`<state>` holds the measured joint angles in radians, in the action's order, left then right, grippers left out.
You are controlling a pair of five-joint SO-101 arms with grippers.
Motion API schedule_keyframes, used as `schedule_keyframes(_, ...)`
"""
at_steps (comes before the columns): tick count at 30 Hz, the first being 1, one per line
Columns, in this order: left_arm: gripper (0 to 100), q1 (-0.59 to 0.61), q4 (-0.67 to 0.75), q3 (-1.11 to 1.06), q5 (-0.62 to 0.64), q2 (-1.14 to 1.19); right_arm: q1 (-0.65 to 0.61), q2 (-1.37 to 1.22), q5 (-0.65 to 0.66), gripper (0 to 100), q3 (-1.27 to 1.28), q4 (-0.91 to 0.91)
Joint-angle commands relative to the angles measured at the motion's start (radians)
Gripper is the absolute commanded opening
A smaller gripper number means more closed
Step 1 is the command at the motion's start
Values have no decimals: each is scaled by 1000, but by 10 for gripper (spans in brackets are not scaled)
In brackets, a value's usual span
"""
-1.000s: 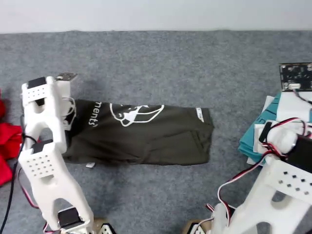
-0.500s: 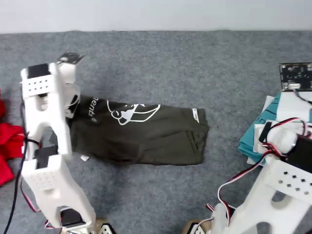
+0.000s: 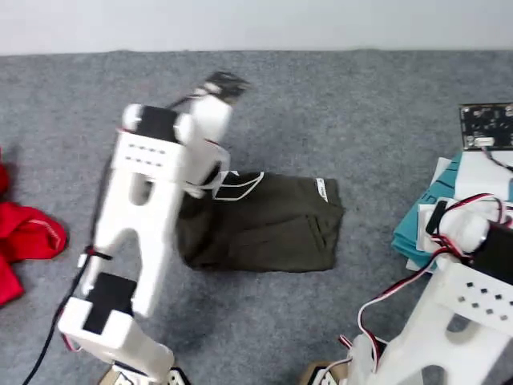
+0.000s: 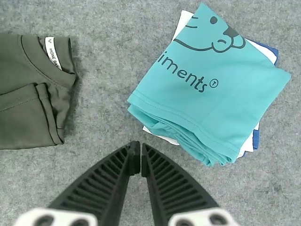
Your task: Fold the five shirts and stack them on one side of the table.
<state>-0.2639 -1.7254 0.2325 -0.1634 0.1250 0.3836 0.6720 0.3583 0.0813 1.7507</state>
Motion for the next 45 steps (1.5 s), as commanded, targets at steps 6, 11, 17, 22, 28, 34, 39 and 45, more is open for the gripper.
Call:
schedule_keyframes(6, 12, -264, 123, 5, 98, -2, 13, 24, -5, 9, -5, 31)
schedule_keyframes(11, 12, -333, 199, 12, 144, 127, 13, 24, -5, 9, -3, 33)
schedule_keyframes(17, 12, -373, 310, 12, 163, 190, 13, 24, -5, 9, -3, 33)
schedule_keyframes(22, 14, -399, 370, 12, 178, 193, 13, 25, -5, 9, 57, 31)
schedule_keyframes(28, 138, -391, 379, 12, 183, 184, 13, 41, -5, 9, 97, 27)
schedule_keyframes(34, 171, -318, 261, 64, 178, 183, 13, 93, -3, 9, 103, 22)
schedule_keyframes(39, 126, -216, 146, 133, 163, 183, 13, 99, -3, 9, 103, 22)
schedule_keyframes(45, 15, -137, 137, 107, 54, 224, 13, 99, -3, 9, 103, 22)
